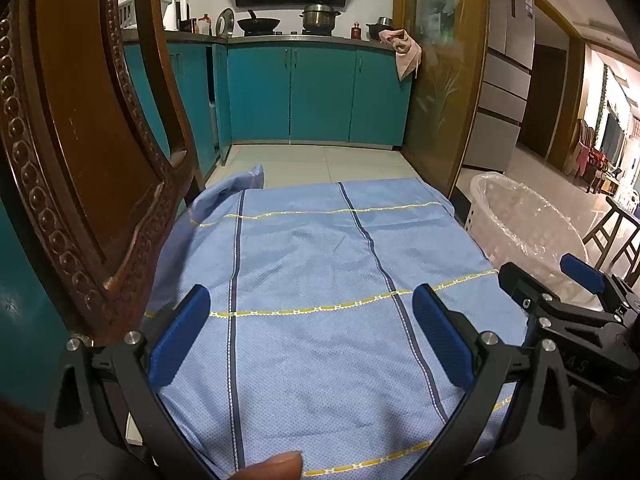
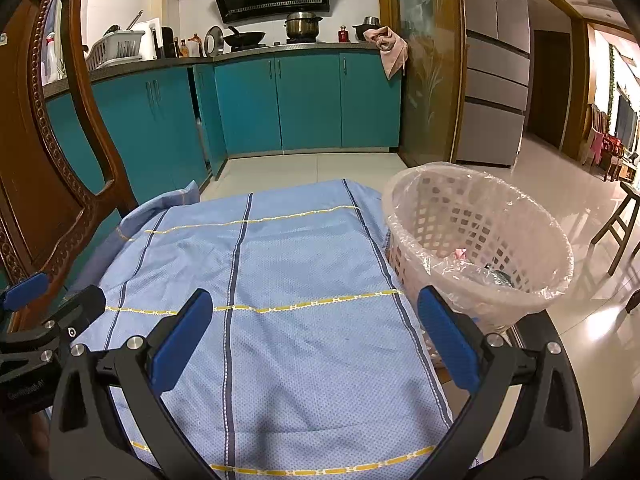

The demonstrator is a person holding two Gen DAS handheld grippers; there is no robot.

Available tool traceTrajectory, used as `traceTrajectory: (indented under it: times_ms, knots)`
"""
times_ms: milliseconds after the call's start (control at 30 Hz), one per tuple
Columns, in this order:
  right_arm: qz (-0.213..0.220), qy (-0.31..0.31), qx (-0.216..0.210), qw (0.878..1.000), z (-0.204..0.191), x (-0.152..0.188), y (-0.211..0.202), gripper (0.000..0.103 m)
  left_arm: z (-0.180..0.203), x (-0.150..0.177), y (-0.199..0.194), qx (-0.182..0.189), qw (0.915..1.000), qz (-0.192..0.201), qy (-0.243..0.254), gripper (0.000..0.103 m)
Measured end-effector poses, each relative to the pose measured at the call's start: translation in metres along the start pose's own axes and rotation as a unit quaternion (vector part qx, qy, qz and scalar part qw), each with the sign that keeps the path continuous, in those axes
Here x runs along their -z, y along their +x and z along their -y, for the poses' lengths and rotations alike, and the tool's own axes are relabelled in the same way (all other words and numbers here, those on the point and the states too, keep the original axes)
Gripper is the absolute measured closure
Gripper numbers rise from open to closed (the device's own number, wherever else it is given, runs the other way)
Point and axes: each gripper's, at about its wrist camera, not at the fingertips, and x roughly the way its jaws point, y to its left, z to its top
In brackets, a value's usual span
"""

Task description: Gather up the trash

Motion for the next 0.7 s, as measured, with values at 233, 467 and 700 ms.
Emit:
traceTrajectory:
  times_ms: [233, 467, 700]
  knots:
    - [-0.001, -0.001, -0.001, 1.0, 0.001, 0.0007, 0.0008, 0.003, 0.0001, 0.0013, 0.0039, 0.002, 1.0, -0.003, 0.001, 0.002]
    - [-0.002, 0.0, -0.002, 1.0, 0.0003, 0.0004, 0.0013, 0.003, 0.0008, 0.002, 0.005, 0.002, 1.0, -0.004, 0.003, 0.002]
    - [-0.002, -0.002, -0.005, 1.0, -0.0004, 0.0005, 0.0014, 0.003, 0.0014, 0.0028, 0.0069, 0.0, 1.0, -0.007, 0.004, 0.002]
